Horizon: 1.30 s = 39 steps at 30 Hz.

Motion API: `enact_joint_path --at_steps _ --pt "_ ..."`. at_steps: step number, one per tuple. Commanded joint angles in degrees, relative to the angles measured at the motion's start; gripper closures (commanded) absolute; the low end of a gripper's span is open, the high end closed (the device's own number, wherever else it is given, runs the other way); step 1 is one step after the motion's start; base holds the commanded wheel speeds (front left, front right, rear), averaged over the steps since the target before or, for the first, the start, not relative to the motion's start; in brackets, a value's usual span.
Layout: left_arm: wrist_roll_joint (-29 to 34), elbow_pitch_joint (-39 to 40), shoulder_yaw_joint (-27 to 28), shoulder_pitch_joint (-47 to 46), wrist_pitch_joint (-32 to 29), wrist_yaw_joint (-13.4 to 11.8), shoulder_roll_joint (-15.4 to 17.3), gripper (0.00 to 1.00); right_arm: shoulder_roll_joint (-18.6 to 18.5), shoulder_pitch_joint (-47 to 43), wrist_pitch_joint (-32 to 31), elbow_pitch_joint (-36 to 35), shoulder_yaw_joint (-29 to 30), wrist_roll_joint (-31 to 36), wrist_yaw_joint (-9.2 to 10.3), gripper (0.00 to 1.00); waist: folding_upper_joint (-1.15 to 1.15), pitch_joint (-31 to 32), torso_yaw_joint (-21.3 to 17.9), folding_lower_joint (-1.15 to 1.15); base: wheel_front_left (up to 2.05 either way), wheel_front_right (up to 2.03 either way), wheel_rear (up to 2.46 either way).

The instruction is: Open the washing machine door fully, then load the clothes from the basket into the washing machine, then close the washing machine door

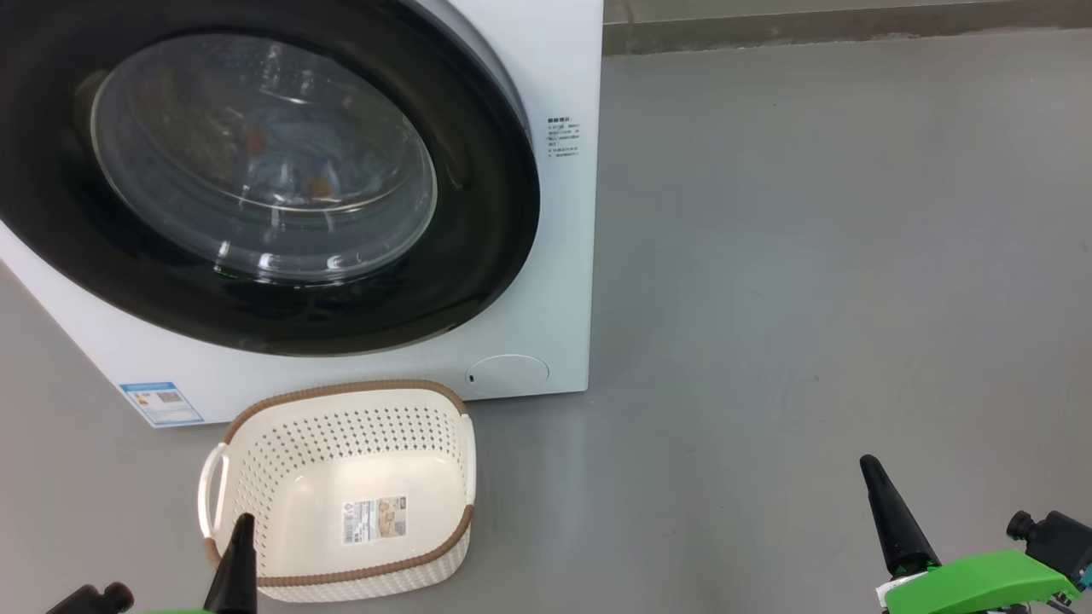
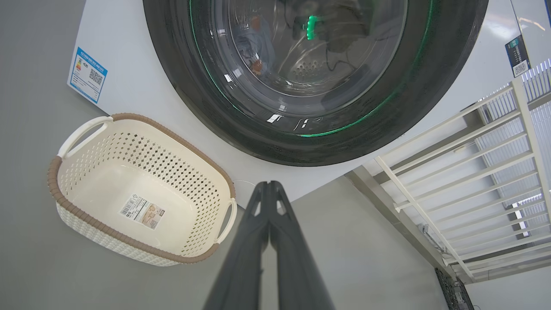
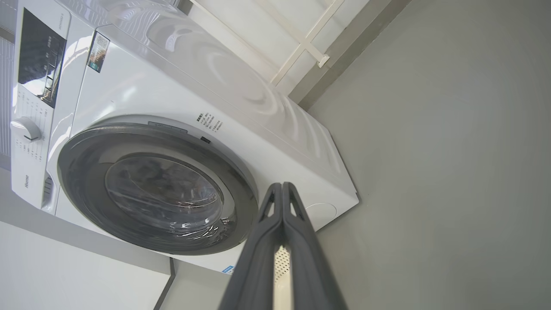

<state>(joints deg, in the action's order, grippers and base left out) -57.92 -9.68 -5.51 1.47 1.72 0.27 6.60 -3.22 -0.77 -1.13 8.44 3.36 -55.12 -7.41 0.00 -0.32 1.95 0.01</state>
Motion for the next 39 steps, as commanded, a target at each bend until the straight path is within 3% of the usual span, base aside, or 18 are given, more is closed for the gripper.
enact_joint_path --at_steps 1,39 --pt "-1.76 0.88 1.73 -2.97 -0.26 0.83 0.49 1.0 -0.68 2.87 -0.26 -1.07 -0.34 -2.21 -0.07 1.0 0.0 0.0 -0.04 0.0 0.0 0.0 0.0" --pt "-24.36 -2.57 7.45 -5.99 -4.64 5.09 -1.49 1.0 -0.76 5.5 -2.81 3.3 0.94 -26.29 -0.07 1.0 0.0 0.1 -1.31 0.0 0.0 0.0 0.0"
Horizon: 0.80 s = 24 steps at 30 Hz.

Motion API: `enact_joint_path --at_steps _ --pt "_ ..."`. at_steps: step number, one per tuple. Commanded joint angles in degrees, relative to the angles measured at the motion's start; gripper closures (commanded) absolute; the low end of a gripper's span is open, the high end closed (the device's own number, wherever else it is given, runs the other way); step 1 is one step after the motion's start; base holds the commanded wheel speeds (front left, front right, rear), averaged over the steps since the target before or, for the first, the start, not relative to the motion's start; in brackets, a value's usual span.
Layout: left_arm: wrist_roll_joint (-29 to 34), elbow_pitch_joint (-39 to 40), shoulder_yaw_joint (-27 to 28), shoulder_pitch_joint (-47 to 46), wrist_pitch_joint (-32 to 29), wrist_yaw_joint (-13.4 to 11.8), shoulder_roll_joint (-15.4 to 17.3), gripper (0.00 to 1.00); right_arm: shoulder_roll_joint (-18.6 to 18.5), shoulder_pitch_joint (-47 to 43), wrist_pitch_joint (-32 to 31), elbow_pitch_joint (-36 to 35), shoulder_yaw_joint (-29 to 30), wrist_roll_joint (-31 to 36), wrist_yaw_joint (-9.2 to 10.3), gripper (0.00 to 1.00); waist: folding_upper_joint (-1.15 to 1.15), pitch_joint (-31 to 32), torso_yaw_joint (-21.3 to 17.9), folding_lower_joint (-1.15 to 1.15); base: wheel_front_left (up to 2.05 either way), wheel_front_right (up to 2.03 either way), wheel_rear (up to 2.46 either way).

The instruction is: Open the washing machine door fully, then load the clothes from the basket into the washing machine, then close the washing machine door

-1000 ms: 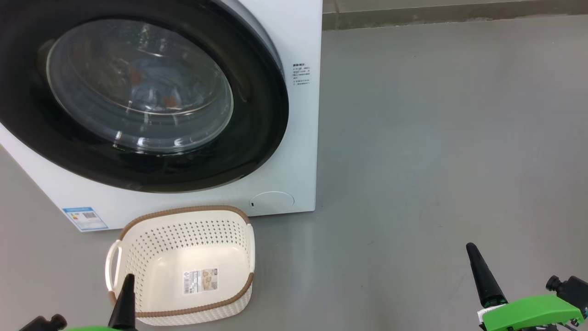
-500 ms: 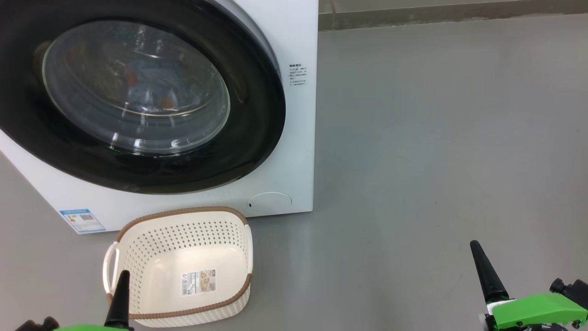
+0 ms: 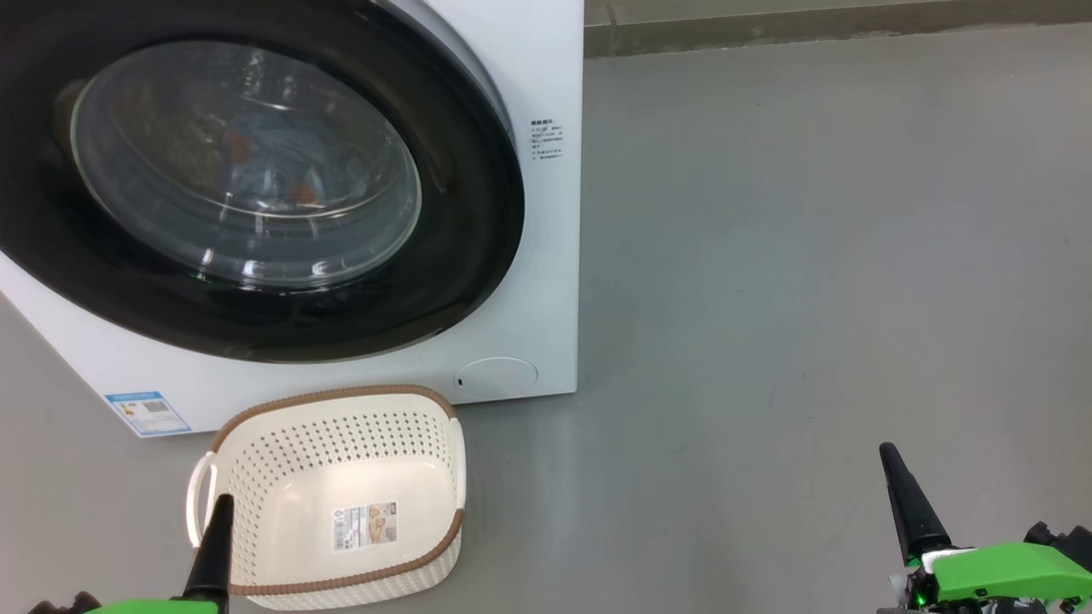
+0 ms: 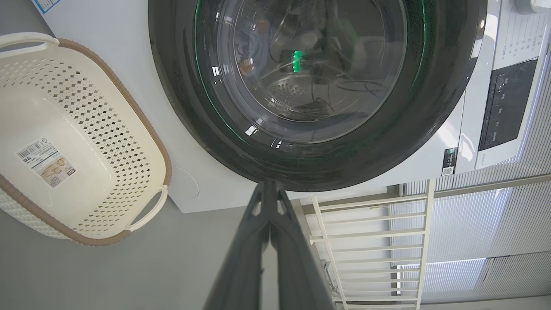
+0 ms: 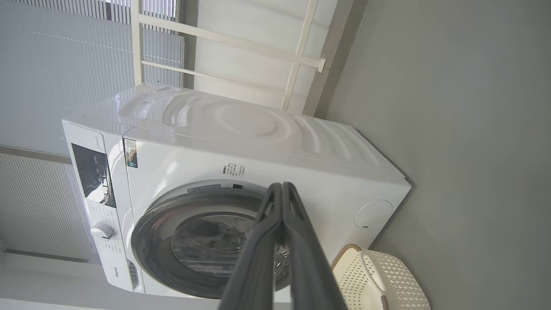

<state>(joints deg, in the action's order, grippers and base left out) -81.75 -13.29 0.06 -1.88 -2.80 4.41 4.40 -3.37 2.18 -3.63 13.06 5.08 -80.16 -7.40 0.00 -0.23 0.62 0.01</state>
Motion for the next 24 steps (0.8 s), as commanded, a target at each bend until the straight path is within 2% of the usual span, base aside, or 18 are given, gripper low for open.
enact_joint_path --at_steps 1,17,24 --pt "-1.13 0.94 2.04 -2.73 -0.25 1.06 0.65 1.0 -0.61 2.61 -0.38 -1.19 -0.74 -1.9 -0.09 1.0 0.0 0.0 -0.02 0.0 0.0 0.0 0.0" --pt "-11.39 -0.64 4.76 -4.13 -2.33 3.01 -0.33 1.0 -0.58 3.82 -1.63 0.81 -0.06 -12.84 -0.09 1.0 0.0 0.05 -0.6 0.0 0.0 0.0 0.0" --pt "-11.65 -0.7 4.99 -4.19 -2.51 3.08 -0.45 1.0 -0.5 3.87 -1.77 0.89 0.08 -13.13 -0.09 1.0 0.0 0.05 -0.62 0.0 0.0 0.0 0.0"
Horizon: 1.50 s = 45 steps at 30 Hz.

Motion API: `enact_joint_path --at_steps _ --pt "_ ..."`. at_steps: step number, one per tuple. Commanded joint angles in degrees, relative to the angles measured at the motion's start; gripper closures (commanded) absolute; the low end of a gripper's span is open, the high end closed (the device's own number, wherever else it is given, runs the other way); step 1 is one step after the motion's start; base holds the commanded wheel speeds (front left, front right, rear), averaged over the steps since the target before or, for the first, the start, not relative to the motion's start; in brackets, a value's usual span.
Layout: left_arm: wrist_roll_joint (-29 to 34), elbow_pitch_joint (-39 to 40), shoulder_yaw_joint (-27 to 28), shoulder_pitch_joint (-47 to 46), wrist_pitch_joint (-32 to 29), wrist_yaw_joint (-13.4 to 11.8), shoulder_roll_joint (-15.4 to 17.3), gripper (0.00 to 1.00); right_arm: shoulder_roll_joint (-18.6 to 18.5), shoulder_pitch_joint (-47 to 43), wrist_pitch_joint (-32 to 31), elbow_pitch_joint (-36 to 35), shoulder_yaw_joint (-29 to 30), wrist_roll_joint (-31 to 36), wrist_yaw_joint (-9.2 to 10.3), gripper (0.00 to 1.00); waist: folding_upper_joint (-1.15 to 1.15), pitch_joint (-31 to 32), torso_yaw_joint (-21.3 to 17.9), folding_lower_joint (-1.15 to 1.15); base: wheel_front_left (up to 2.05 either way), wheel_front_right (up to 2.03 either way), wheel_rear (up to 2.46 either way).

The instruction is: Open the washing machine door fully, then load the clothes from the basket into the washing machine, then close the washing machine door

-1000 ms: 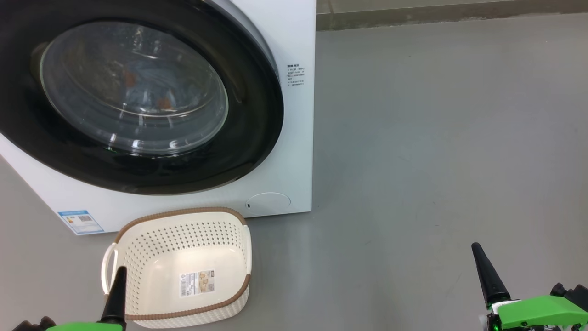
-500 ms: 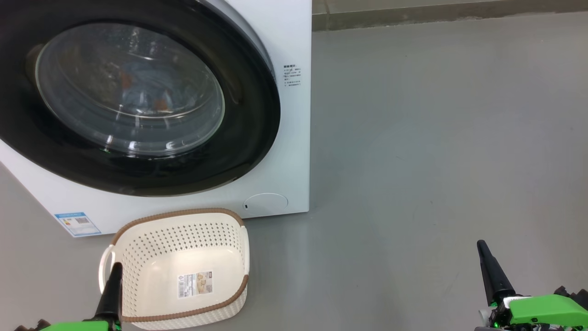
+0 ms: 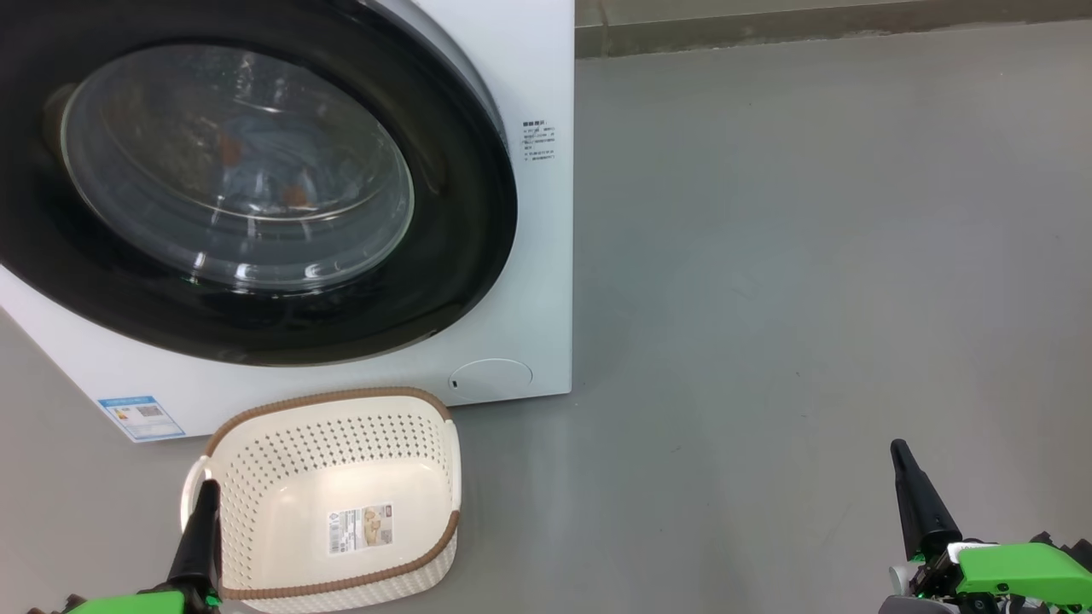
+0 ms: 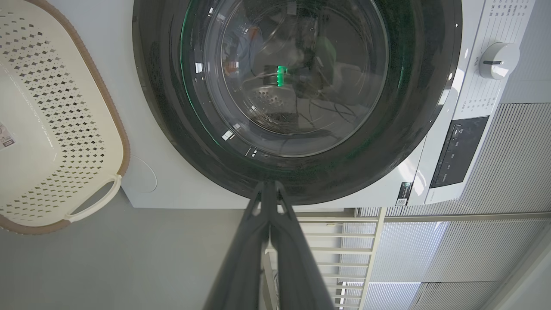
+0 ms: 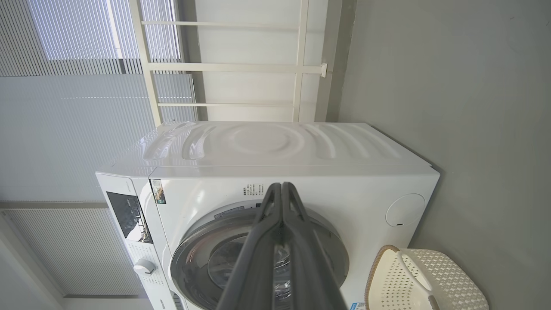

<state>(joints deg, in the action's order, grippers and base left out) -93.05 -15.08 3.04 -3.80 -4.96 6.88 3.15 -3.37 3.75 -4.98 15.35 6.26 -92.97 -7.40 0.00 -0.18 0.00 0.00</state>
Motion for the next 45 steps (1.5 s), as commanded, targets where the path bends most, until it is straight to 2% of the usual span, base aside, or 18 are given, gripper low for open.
enact_joint_path --at_steps 1,45 --pt "-0.32 1.09 2.03 -2.26 -0.36 0.6 0.79 1.0 -0.48 2.31 -0.43 -1.41 -1.07 -0.3 -0.09 1.0 0.0 0.0 0.0 0.0 0.0 0.0 0.0" --pt "0.22 1.06 2.68 -2.31 -0.88 0.6 0.33 1.0 -0.06 2.36 -0.92 -1.37 -0.47 0.2 -0.09 1.0 0.0 0.0 0.0 0.0 0.0 0.0 0.0"
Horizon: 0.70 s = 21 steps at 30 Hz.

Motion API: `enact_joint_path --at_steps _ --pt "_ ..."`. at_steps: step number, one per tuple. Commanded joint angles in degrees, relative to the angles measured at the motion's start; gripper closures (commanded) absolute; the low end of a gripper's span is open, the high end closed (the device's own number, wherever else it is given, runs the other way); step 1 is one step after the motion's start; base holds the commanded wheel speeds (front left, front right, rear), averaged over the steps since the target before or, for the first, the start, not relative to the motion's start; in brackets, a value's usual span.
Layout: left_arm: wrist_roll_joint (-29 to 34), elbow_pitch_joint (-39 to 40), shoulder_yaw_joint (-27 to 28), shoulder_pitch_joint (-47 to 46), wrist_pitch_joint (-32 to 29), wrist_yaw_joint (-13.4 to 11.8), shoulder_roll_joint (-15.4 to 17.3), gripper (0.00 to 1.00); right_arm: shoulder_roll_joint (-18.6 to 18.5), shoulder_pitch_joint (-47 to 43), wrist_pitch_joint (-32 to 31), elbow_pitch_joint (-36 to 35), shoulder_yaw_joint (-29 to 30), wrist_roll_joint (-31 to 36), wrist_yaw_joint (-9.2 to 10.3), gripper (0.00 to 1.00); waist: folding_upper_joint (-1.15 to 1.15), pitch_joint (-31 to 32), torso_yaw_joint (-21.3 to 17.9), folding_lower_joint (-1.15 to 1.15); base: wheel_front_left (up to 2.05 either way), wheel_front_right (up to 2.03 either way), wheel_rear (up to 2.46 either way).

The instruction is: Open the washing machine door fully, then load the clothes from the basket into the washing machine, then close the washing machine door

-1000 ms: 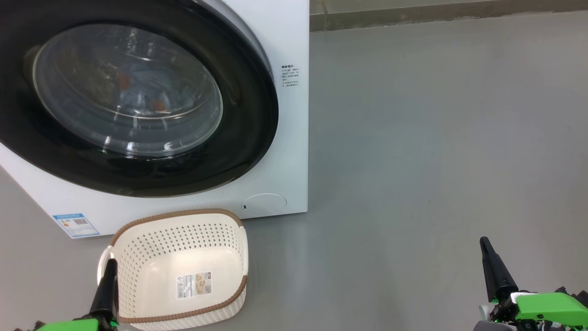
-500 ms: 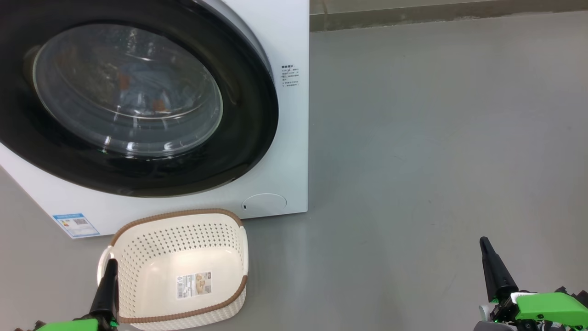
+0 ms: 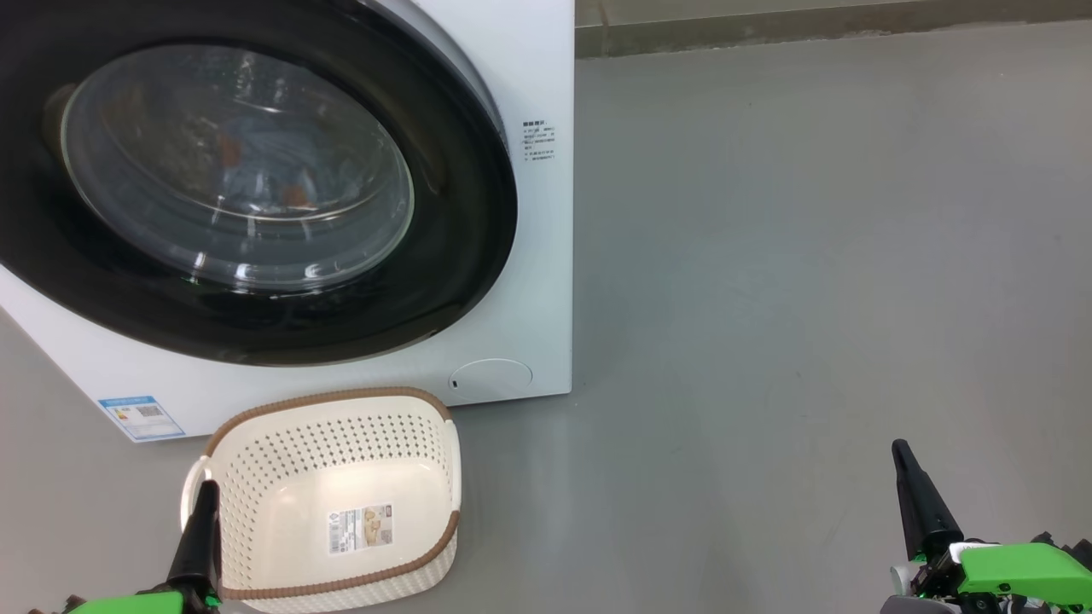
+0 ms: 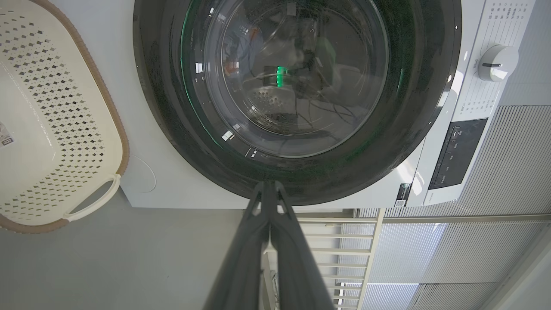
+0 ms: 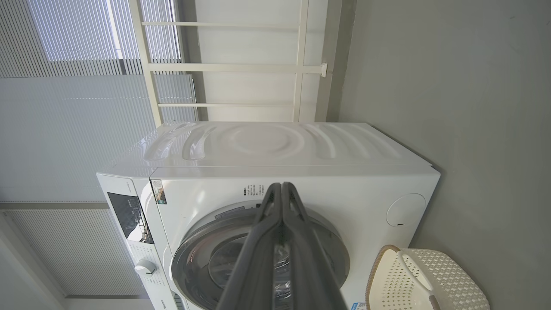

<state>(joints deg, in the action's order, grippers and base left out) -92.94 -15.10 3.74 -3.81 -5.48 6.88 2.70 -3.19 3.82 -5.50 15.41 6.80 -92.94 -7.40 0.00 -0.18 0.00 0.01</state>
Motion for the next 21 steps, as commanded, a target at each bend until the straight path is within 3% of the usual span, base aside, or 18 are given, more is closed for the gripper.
enact_joint_path --at_steps 1,21 --pt "0.12 1.08 1.99 -2.31 -0.37 0.6 0.77 1.0 -0.23 2.29 -0.41 -1.42 -0.99 0.18 -0.09 1.0 0.0 0.0 0.0 -0.01 0.0 0.0 0.0" --pt "0.28 1.08 2.18 -2.33 -0.53 0.6 0.63 1.0 -0.1 2.31 -0.56 -1.41 -0.81 0.33 -0.09 1.0 0.0 0.0 0.0 -0.01 0.0 0.0 0.0"
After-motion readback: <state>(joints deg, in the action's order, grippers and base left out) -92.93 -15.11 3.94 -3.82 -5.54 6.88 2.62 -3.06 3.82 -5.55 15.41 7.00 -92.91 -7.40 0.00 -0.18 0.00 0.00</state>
